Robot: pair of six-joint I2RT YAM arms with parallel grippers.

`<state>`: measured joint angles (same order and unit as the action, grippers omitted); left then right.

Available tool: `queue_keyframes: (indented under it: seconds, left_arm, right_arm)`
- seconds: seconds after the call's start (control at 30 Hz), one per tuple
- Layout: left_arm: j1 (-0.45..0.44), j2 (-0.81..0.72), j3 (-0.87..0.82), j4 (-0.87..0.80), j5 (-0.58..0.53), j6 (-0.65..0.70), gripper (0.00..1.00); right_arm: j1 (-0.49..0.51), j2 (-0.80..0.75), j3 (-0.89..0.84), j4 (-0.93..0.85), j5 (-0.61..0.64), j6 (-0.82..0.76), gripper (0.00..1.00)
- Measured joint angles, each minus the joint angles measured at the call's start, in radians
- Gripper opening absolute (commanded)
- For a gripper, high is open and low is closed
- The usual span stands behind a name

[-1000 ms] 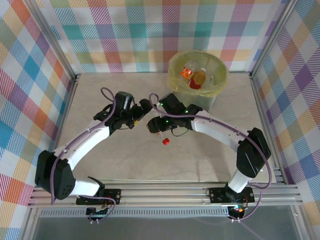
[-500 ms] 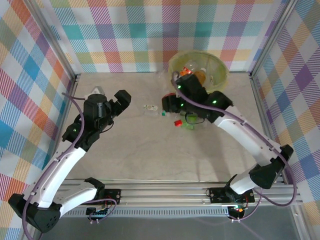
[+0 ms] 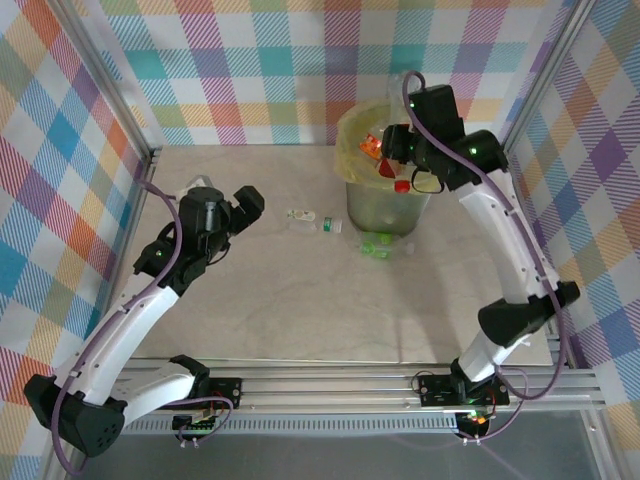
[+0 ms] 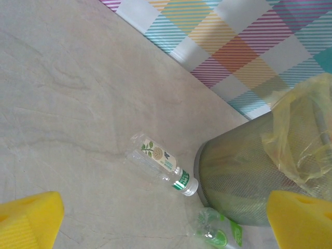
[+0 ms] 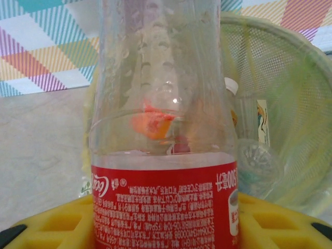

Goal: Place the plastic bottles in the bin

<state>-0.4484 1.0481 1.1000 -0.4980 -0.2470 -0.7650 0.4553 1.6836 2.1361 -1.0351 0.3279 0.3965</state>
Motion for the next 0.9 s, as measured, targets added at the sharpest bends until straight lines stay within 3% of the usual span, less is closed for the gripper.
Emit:
queue_keyframes:
  seconds: [0.23, 0.47, 0.9]
  left_arm:
    - [0.0, 0.013, -0.002, 0.001, 0.002, 0.005, 1.0]
    - [0.0, 0.021, -0.009, 0.0, 0.009, 0.015, 1.0]
    - [0.0, 0.053, -0.011, 0.002, 0.029, 0.023, 1.0]
  right_arm:
    - [-0.066, 0.184, 0.206, -0.065, -0.025, 0.024, 0.49]
    - [-0.125, 0.294, 0.301, -0.096, -0.06, 0.077, 0.53]
    - [-0.142, 0.343, 0.267, -0.126, -0.084, 0.161, 0.82]
